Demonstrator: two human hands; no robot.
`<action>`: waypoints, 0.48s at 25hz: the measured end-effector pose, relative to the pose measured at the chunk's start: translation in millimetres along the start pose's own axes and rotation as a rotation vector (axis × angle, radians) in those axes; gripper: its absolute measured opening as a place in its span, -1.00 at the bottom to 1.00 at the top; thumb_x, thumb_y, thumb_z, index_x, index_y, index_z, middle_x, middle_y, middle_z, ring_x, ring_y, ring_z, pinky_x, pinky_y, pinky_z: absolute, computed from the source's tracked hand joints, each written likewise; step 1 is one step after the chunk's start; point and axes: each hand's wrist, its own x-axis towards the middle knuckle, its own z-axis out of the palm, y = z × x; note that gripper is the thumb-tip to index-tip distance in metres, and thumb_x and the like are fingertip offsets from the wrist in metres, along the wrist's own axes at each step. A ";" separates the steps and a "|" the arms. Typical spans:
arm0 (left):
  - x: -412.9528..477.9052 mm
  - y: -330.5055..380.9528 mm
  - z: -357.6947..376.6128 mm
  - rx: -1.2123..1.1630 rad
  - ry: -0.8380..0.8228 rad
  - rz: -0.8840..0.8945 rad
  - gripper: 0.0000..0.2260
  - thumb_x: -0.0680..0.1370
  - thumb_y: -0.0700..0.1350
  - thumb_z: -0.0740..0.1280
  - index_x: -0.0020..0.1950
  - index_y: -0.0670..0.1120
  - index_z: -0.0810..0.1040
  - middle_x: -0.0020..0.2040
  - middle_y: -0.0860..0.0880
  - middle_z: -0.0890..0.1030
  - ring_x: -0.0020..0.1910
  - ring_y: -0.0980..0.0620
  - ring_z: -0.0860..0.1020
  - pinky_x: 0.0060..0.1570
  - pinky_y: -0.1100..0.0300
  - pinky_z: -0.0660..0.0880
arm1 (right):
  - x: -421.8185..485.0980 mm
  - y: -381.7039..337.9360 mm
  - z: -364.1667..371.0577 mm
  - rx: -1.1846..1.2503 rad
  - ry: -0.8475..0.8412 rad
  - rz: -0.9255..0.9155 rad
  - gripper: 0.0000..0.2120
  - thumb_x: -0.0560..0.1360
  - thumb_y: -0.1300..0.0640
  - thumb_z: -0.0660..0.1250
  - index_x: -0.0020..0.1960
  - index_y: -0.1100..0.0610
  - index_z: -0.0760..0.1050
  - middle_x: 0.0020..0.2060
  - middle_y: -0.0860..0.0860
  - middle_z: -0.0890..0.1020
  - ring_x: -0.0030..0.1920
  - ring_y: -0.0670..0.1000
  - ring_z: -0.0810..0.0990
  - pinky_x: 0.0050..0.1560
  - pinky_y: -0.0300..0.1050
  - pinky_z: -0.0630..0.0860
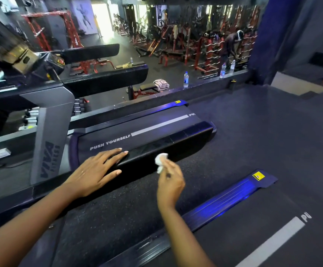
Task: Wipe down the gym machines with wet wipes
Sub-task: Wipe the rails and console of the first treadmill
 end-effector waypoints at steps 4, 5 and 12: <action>-4.1 -2.4 1.7 0.060 -0.015 0.008 -0.45 0.59 0.31 -0.12 0.55 0.16 0.05 0.50 0.06 0.25 0.33 0.02 0.43 0.19 0.06 0.47 | 39.6 38.6 -2.4 0.011 0.200 0.205 -0.68 0.38 0.54 0.25 0.07 0.34 0.58 0.00 0.19 0.62 0.01 -0.04 0.58 0.01 -0.59 0.34; -4.3 -1.3 1.7 0.068 -0.012 0.003 -0.45 0.59 0.31 -0.12 0.55 0.15 0.05 0.50 0.05 0.26 0.30 0.01 0.46 0.16 0.05 0.50 | 39.3 44.3 3.5 0.021 0.204 0.237 -0.67 0.38 0.55 0.25 0.09 0.34 0.56 0.02 0.17 0.61 0.03 0.04 0.58 0.02 -0.57 0.36; -4.2 -0.5 4.6 0.111 0.001 -0.007 -0.45 0.60 0.30 -0.15 0.55 0.12 0.08 0.48 0.03 0.29 0.20 0.00 0.51 0.07 0.04 0.53 | -55.5 23.2 46.5 0.026 0.098 0.336 -0.77 0.39 0.54 0.28 0.01 0.36 0.53 -0.04 0.06 0.53 -0.10 -0.16 0.50 -0.03 -0.58 0.34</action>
